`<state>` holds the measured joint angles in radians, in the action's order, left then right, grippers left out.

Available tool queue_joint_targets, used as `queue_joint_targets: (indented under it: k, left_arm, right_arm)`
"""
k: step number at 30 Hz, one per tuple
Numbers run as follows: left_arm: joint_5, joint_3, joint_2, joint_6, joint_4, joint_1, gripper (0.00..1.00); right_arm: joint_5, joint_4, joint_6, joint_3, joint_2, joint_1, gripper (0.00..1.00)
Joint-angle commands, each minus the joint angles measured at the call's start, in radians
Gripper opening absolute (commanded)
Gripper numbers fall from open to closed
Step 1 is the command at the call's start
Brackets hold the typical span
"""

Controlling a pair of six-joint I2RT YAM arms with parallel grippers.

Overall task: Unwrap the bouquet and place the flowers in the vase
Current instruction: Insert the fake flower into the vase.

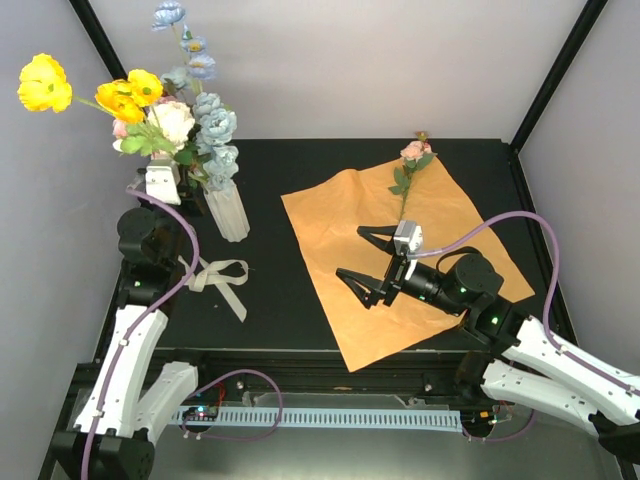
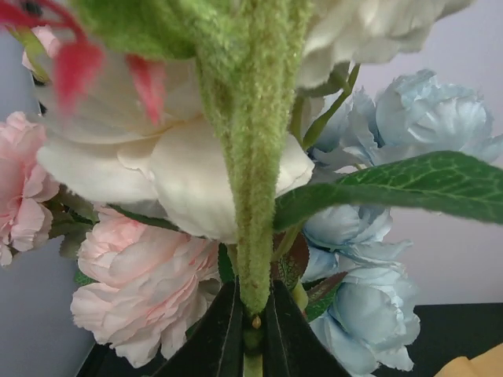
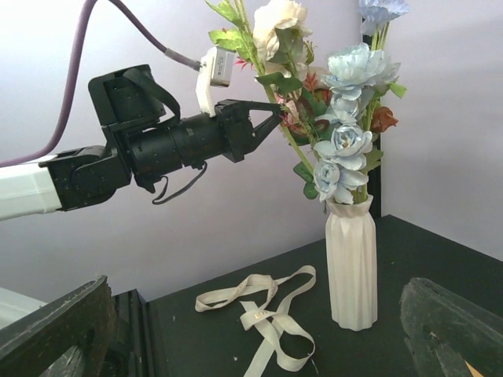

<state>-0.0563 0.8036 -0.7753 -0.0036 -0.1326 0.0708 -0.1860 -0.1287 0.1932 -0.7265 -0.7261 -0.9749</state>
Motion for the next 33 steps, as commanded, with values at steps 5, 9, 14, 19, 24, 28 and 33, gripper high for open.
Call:
queue_joint_targets:
  k: [5, 9, 14, 19, 24, 28, 33]
  left_arm:
    - [0.065, -0.044, -0.067, -0.045, -0.013, -0.016, 0.02]
    - [0.067, -0.079, -0.096, -0.071, -0.017, -0.017, 0.01]
    - [0.056, -0.101, -0.115, -0.074, 0.009, -0.017, 0.02]
    - [0.058, -0.126, -0.158, -0.089, 0.001, -0.02, 0.02]
    - [0.095, -0.126, -0.195, -0.125, 0.048, -0.019, 0.02]
    - [0.104, -0.121, -0.217, -0.148, 0.106, -0.019, 0.02]
    - [0.092, -0.111, -0.215, -0.172, 0.16, -0.019, 0.02]
  right_arm:
    - [-0.007, -0.016, 0.005, -0.027, -0.011, -0.002, 1.0]
    - [-0.013, -0.021, 0.011, -0.035, -0.025, -0.002, 1.0]
    - [-0.014, -0.018, 0.011, -0.039, -0.033, -0.002, 1.0]
    - [-0.015, -0.025, 0.011, -0.043, -0.042, -0.002, 1.0]
    - [-0.011, -0.021, 0.016, -0.039, -0.043, -0.002, 1.0]
    - [-0.003, -0.023, 0.027, -0.027, -0.041, -0.002, 1.0]
    - [0.0, -0.016, 0.028, -0.025, -0.038, -0.001, 1.0]
